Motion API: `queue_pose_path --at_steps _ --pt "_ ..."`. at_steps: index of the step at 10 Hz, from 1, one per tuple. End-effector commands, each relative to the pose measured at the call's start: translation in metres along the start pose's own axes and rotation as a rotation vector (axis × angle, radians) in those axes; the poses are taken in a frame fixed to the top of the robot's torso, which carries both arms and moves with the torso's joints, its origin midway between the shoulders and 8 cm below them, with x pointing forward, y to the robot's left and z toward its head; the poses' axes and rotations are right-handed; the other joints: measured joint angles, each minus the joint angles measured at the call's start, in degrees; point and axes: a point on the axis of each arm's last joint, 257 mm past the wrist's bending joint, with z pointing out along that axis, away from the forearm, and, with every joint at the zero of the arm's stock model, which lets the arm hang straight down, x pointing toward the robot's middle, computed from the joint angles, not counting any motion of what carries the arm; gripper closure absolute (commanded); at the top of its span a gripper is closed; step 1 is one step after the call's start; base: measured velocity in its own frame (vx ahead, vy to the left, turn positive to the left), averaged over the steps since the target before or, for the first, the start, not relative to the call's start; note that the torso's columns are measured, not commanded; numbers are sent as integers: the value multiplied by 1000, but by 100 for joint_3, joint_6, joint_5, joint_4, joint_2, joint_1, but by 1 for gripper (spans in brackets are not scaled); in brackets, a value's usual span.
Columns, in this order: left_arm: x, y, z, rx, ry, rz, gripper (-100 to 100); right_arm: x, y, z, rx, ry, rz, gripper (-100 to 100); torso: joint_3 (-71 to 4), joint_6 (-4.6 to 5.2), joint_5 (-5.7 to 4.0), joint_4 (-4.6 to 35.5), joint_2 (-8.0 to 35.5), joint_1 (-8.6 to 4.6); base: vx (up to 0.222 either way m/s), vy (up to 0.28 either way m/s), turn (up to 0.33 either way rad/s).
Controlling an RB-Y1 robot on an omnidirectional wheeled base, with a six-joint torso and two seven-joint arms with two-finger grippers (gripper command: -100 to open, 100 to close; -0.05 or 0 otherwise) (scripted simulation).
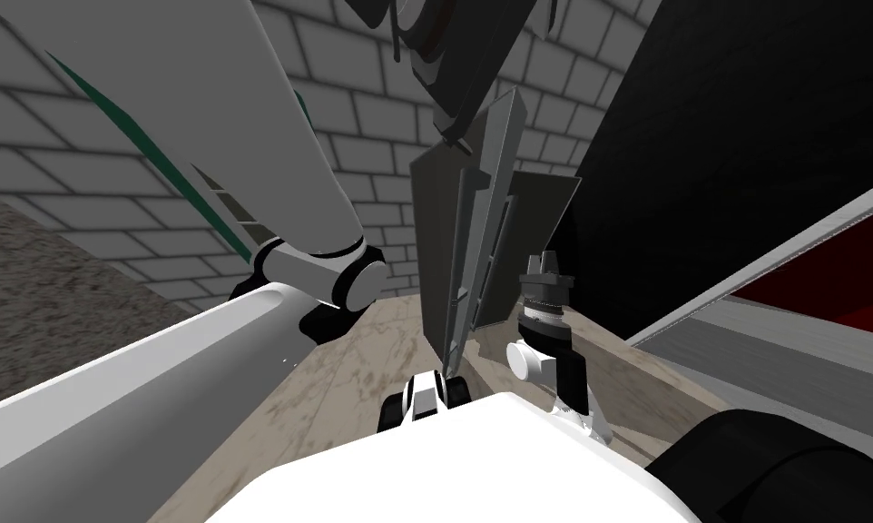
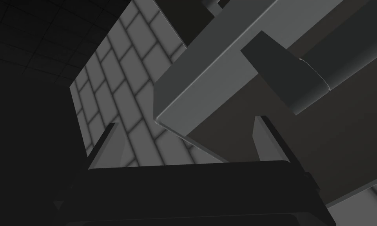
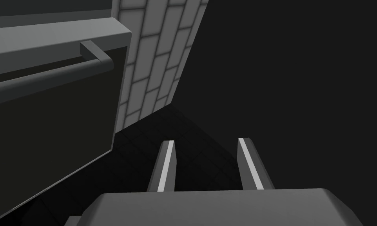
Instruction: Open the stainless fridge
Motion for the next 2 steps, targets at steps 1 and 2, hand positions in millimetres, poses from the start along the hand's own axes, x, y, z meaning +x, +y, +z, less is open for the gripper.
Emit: queue_pose_path --at_steps 1,2 --pt "0 0 0 0 0 0 0 0 0 0 0 0 0 0 3 0 0 2 5 0 0 0 0" --pt "0 0 0 0 0 0 0 0 0 0 0 0 0 0 6 0 0 3 9 0 0 0 0"
